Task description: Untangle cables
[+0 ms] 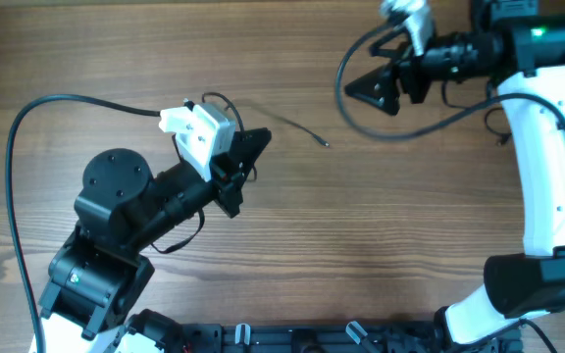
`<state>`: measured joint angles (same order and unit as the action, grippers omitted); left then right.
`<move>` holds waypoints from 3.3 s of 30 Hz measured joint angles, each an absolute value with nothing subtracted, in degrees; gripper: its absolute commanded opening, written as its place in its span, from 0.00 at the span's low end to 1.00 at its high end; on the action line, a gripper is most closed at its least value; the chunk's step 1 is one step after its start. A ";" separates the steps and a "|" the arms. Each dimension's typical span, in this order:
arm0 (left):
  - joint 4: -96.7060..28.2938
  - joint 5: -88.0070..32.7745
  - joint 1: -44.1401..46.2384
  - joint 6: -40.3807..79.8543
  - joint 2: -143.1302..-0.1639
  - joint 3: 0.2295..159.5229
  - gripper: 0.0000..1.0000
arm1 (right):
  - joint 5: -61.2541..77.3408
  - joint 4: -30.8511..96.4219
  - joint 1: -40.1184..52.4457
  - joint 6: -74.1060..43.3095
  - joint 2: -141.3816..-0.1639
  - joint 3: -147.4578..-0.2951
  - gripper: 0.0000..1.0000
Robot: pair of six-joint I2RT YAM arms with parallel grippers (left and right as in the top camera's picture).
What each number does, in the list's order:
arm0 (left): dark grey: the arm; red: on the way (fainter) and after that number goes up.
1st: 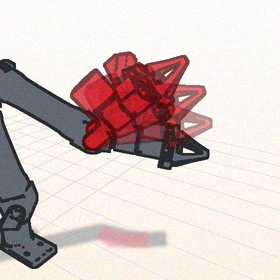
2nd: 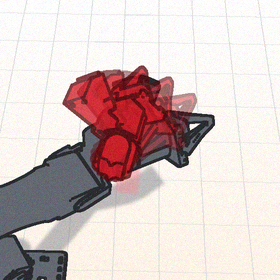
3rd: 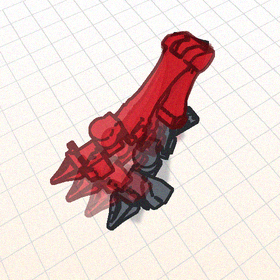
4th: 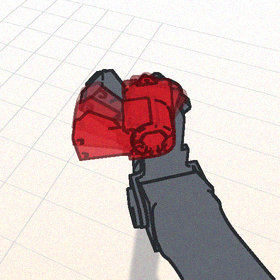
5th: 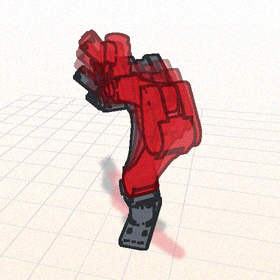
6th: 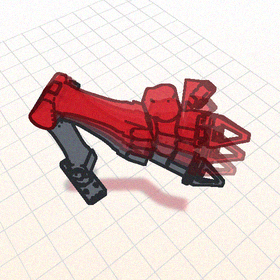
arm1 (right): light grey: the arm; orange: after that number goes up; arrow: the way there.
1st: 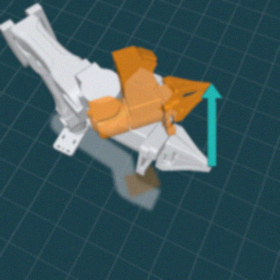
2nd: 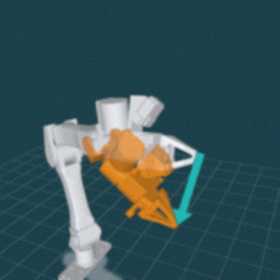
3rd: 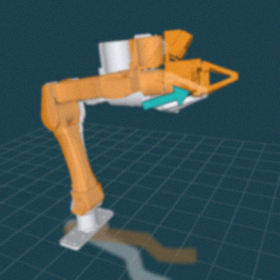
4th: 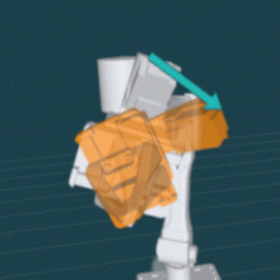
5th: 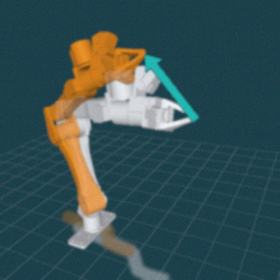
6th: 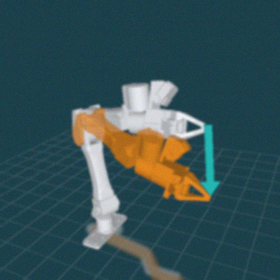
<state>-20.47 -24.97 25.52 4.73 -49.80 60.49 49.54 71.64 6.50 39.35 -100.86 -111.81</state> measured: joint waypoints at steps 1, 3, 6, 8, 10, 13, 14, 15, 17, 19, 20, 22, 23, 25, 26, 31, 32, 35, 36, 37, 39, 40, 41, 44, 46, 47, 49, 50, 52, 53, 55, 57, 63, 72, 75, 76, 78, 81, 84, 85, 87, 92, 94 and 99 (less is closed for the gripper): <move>-20.03 -26.00 25.52 4.71 -49.80 60.49 0.04 | 49.54 71.66 7.99 43.22 -100.86 -111.81 1.00; -18.57 -28.29 25.52 4.71 -49.87 60.49 0.04 | 49.58 71.53 11.62 51.03 -100.86 -111.81 1.00; -16.05 -31.44 25.52 4.58 -49.87 60.47 0.04 | 51.37 71.31 14.74 56.80 -100.86 -111.81 1.00; -13.67 -32.23 25.52 4.54 -49.87 60.47 0.04 | 54.00 71.31 15.40 59.42 -100.86 -111.81 1.00; -11.46 -32.53 25.52 4.54 -49.87 60.42 0.04 | 57.28 71.24 15.44 60.88 -100.92 -111.81 1.00; -4.51 -32.97 25.52 5.96 -49.91 60.36 0.04 | 62.41 71.13 15.44 63.00 -102.15 -111.81 1.00; -2.94 -33.26 25.52 6.63 -49.91 60.38 0.04 | 64.31 71.11 15.44 63.99 -103.07 -111.81 1.00; -1.69 -34.00 25.52 6.96 -49.93 60.38 0.04 | 65.69 70.98 15.44 64.62 -103.83 -111.81 1.00; 1.02 -35.57 25.52 8.27 -49.91 60.38 0.04 | 69.78 70.02 15.44 65.84 -105.73 -111.81 1.00; 1.74 -36.23 25.52 8.93 -49.91 60.38 0.04 | 72.99 68.77 15.46 66.19 -106.41 -111.81 1.00; 1.91 -36.42 25.52 9.32 -49.91 60.38 0.04 | 74.02 68.31 15.53 66.30 -106.56 -111.81 1.00; 3.46 -37.10 25.52 10.28 -50.26 60.38 0.04 | 75.46 67.55 16.29 66.37 -106.89 -111.81 1.00; 4.62 -37.56 25.52 11.25 -50.85 60.38 0.04 | 75.90 66.94 17.28 66.37 -106.96 -111.81 1.00; 8.03 -38.52 25.52 13.50 -52.71 60.36 0.04 | 76.07 65.19 19.84 66.50 -107.04 -111.81 1.00; 10.35 -39.62 25.52 14.72 -53.84 60.34 0.04 | 76.05 64.47 21.17 66.54 -107.15 -111.81 1.00; 19.46 -44.47 25.56 21.08 -57.49 60.34 0.04 | 76.03 61.71 26.57 66.54 -109.12 -111.81 1.00; 20.93 -45.32 25.71 21.96 -57.80 60.34 0.04 | 76.05 61.17 27.11 66.54 -109.47 -111.81 1.00; 23.29 -47.09 27.66 23.27 -58.08 60.34 0.04 | 76.05 58.96 28.12 65.84 -110.06 -111.81 0.90; 23.44 -47.40 28.27 23.33 -58.08 60.34 0.04 | 76.07 57.91 28.36 65.14 -110.15 -111.81 0.62; 23.44 -47.51 28.82 23.49 -58.13 60.34 0.04 | 76.05 57.21 28.47 63.86 -110.37 -111.81 0.47; 23.59 -47.75 29.58 23.49 -58.24 60.34 0.04 | 76.05 57.12 28.47 62.08 -110.76 -111.81 0.36; 24.16 -47.90 29.67 23.51 -58.35 60.34 0.04 | 76.05 57.06 28.47 60.42 -110.80 -111.81 0.46; 25.52 -47.90 29.69 23.53 -58.52 60.34 0.04 | 76.05 56.95 28.49 59.53 -110.80 -111.81 0.60; 27.81 -47.94 29.76 23.70 -59.00 60.34 0.04 | 76.05 56.90 28.97 58.00 -110.80 -111.81 0.82; 28.27 -47.97 29.76 23.75 -59.70 60.34 0.04 | 76.05 56.90 29.82 57.54 -110.80 -111.81 0.83; 28.77 -47.99 29.76 23.77 -60.07 60.34 0.04 | 76.05 56.93 30.20 57.39 -110.80 -111.81 0.78; 30.09 -48.12 29.76 23.94 -60.36 60.34 0.04 | 76.05 56.95 31.29 57.04 -110.83 -111.81 0.46; 30.65 -48.12 29.76 23.94 -60.40 60.34 0.04 | 76.07 56.90 31.64 56.90 -110.83 -111.81 0.14; 31.40 -48.14 29.76 23.97 -60.45 60.34 0.04 | 76.05 56.93 32.12 56.86 -110.83 -111.81 0.04; 31.70 -48.12 29.76 23.97 -60.45 60.34 0.04 | 76.05 56.95 32.12 56.71 -110.83 -111.81 0.04; 32.01 -48.12 29.76 23.97 -60.45 60.34 0.04 | 75.99 56.93 32.12 56.64 -110.89 -111.81 0.04; 31.97 -48.12 29.76 23.97 -60.45 60.34 0.11 | 74.02 56.36 32.12 54.92 -110.91 -111.81 0.04; 25.15 -47.90 29.76 24.56 -60.88 60.34 0.19 | 46.83 48.05 26.55 30.83 -110.93 -111.81 0.04; 3.62 -46.85 27.55 23.24 -61.06 60.55 0.22 | 24.82 46.15 4.86 14.00 -111.35 -111.81 0.04; -7.68 -39.44 23.77 23.03 -60.95 60.64 0.23 | 23.83 45.50 0.56 11.64 -111.46 -111.81 0.04; -11.09 -35.99 22.83 23.00 -60.90 60.73 0.24 | 23.68 45.32 -0.58 10.90 -111.46 -111.81 0.04; -16.03 -31.07 21.65 23.03 -60.88 60.69 0.30 | 23.53 45.30 -1.63 10.26 -111.48 -111.81 0.04; -19.94 -26.55 20.51 23.03 -60.90 60.71 0.43 | 23.24 42.72 -2.74 8.97 -111.48 -111.81 0.04; -23.70 -25.43 20.51 23.09 -60.86 60.71 0.69 | 22.28 36.36 -3.33 5.74 -111.48 -111.79 0.04; -24.58 -25.26 20.51 22.90 -60.86 60.71 0.77 | 22.06 34.44 -3.60 4.51 -111.48 -111.81 0.04; -26.68 -24.86 20.51 22.81 -60.86 60.71 1.00 | 21.56 27.66 -4.82 0.99 -111.50 -111.81 0.04; -28.97 -23.99 20.51 22.85 -60.82 60.71 1.00 | 20.73 11.31 -8.19 -5.52 -111.55 -111.92 0.04; -29.74 -23.83 20.51 22.85 -60.82 60.71 1.00 | 18.52 9.85 -8.43 -5.69 -111.55 -111.92 0.04; -31.18 -23.81 20.51 22.85 -60.82 60.71 1.00 | 13.17 16.73 -8.40 0.38 -111.98 -111.92 0.04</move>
<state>-31.18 -23.81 20.51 22.85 -60.82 60.71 13.17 16.73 -8.40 0.38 -111.98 -111.92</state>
